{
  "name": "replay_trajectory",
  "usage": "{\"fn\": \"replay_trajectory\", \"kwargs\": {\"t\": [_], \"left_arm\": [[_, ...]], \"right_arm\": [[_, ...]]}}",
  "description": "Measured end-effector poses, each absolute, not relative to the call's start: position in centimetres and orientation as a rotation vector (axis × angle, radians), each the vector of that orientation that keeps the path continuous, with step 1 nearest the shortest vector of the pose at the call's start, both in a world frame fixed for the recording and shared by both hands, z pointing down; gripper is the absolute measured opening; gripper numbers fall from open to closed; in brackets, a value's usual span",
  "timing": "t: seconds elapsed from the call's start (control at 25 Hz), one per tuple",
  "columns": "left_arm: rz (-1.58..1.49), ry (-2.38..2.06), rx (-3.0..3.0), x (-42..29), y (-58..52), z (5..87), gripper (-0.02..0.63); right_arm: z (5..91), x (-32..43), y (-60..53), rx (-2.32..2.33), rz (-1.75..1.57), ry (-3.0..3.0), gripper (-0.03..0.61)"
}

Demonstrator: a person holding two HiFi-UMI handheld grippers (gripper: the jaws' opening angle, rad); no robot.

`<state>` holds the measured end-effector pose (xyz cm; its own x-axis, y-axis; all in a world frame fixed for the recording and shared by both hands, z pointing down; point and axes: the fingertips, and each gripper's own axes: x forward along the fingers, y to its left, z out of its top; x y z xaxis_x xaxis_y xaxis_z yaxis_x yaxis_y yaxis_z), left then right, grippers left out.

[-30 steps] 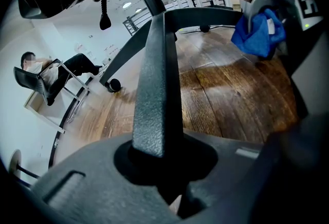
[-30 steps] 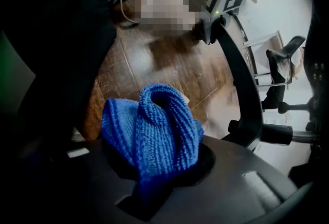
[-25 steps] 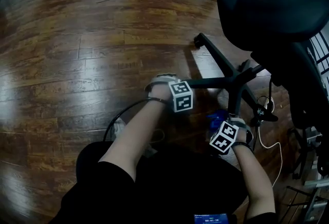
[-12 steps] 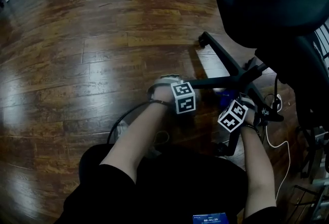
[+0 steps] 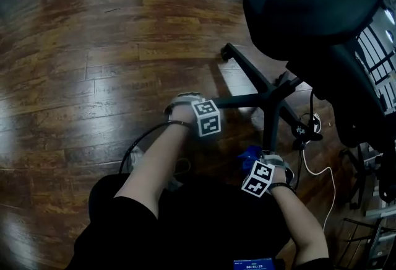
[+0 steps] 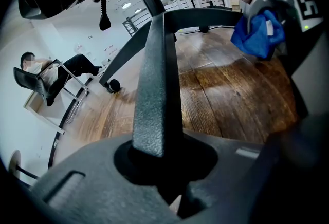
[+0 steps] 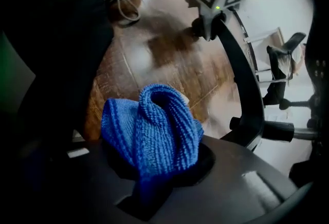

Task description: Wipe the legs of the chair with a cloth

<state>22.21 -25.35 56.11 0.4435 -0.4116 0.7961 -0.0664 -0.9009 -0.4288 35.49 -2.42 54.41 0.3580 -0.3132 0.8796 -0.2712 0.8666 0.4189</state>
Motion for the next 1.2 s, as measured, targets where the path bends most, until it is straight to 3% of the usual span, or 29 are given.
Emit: {"fn": "replay_trajectory", "kwargs": {"t": [0.52,0.72,1.0,1.2], "left_arm": [[-1.417,0.405,-2.365,22.9,-25.1,55.7,0.058],[-1.419,0.409,-2.367,22.6,-25.2,55.8,0.058],[-1.431,0.411,-2.362,22.4,-25.2,56.0,0.058],[-1.436,0.418,-2.365,22.4,-25.2,56.1,0.058]], "right_arm": [[47.9,41.0,-21.0,0.974,-0.095,-1.232,0.084],[49.6,39.7,-17.6,0.836,-0.165,-1.182,0.087],[53.9,35.6,-3.3,0.542,-0.029,-1.216,0.087],[54.5,35.7,-2.4,0.510,0.022,-1.198,0.086]]}}
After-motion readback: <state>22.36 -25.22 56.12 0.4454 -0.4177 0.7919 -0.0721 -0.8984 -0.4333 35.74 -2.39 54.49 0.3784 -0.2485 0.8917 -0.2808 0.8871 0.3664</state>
